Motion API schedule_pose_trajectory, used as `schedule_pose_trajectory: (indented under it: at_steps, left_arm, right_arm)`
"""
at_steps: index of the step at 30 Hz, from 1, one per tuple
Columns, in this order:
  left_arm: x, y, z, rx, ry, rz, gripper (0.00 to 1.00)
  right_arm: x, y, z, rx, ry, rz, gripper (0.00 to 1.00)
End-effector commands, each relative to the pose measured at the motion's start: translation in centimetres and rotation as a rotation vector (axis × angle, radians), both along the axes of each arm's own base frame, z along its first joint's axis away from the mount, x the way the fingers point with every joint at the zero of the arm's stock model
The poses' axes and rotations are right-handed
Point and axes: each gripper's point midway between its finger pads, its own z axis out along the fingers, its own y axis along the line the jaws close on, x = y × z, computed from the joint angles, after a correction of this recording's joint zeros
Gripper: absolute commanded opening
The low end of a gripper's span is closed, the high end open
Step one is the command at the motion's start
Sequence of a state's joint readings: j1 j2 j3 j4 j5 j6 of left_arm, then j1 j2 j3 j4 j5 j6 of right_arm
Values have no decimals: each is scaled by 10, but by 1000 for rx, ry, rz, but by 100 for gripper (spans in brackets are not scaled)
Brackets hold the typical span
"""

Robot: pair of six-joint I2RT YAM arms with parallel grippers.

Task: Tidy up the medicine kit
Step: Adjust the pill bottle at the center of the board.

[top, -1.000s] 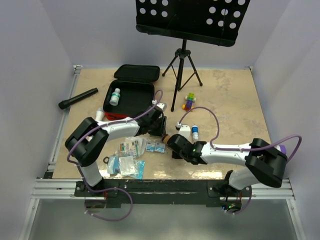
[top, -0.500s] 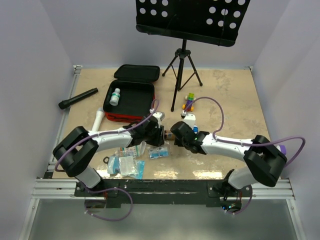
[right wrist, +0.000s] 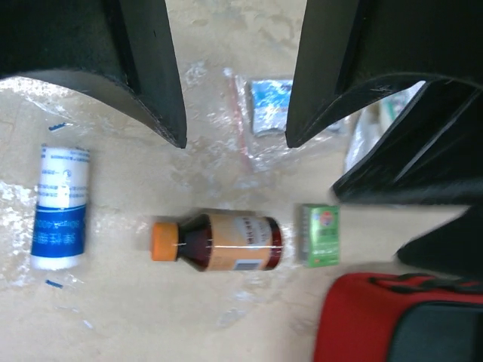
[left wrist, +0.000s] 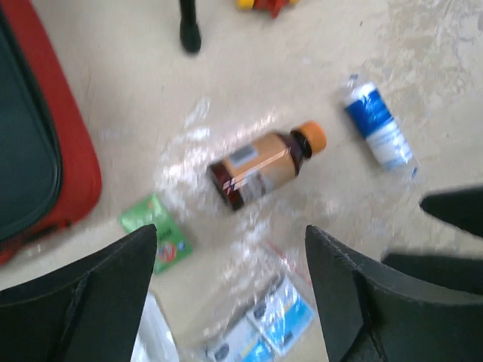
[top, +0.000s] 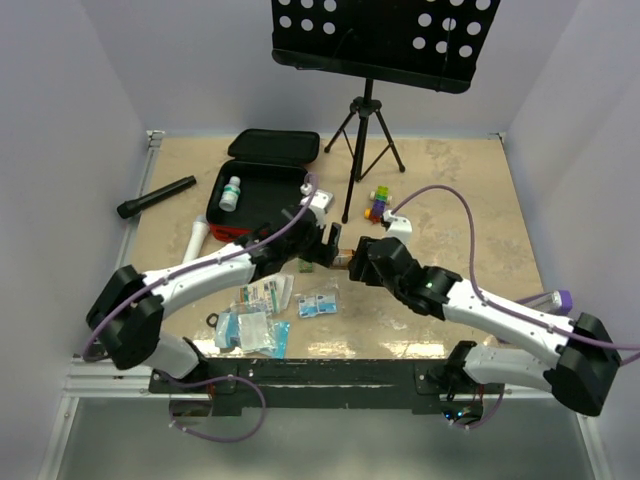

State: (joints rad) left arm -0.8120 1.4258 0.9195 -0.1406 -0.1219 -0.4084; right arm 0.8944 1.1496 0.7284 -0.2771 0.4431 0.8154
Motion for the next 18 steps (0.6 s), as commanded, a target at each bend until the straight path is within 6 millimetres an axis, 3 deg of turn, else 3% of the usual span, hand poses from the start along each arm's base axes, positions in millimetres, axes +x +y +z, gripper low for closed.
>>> schedule_pose_trajectory:
  at_steps: [1,4,9,18]
  left_arm:
    - [29,-28,1,112,-91,-159,85]
    - [33,-49,-20,141,-76,-269,84]
    - [24,-70,-33,113,-87,-435,84]
    - [53,-74,-54,242,-116,-430,86]
  right_arm:
    - [-18,5,19,89,-26,111,60]
    - [-26,2,32,131,-54,139,60]
    - [-35,7,48,191,-79,189,61]
    - [-35,10,45,178,-80,214,61]
